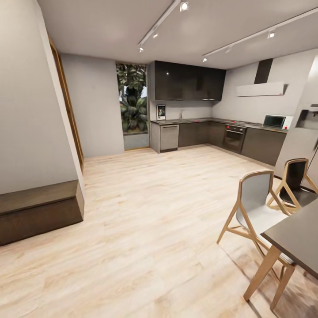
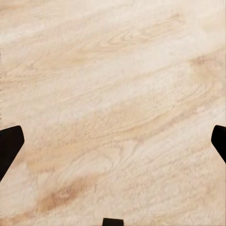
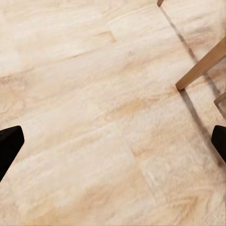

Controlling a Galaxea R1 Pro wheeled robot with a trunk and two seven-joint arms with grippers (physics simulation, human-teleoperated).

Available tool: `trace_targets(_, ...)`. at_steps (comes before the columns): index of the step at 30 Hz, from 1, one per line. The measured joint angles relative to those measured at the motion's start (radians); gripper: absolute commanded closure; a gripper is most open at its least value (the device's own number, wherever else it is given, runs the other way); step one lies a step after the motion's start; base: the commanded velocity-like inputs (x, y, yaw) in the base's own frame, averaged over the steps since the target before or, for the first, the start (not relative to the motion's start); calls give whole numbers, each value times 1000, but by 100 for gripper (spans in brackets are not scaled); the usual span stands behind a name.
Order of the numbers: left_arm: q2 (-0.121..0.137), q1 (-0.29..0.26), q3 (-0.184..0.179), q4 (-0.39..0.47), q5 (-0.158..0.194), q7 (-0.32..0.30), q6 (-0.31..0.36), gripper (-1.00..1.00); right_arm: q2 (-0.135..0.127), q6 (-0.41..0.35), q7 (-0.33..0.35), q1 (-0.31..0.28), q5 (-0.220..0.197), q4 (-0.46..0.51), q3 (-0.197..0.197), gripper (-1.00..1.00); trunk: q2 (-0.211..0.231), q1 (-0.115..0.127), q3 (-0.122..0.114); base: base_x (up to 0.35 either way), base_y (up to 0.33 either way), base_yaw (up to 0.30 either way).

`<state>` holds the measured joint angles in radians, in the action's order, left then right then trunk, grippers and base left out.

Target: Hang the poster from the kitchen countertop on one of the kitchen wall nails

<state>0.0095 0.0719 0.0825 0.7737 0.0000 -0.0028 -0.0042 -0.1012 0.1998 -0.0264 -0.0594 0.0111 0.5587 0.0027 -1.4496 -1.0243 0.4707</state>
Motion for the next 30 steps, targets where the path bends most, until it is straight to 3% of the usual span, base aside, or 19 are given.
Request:
trace_targets(20, 1, 0, 0, 0, 0, 0, -1, -100, -7, 0, 0, 0, -1, -1, -3, -100, 0, 0, 0, 317, 190, 0)
trace_targets(30, 1, 0, 0, -1, -1, 0, -24, -100, -8, 0, 0, 0, -1, -1, -4, -100, 0, 0, 0, 334, 57, 0)
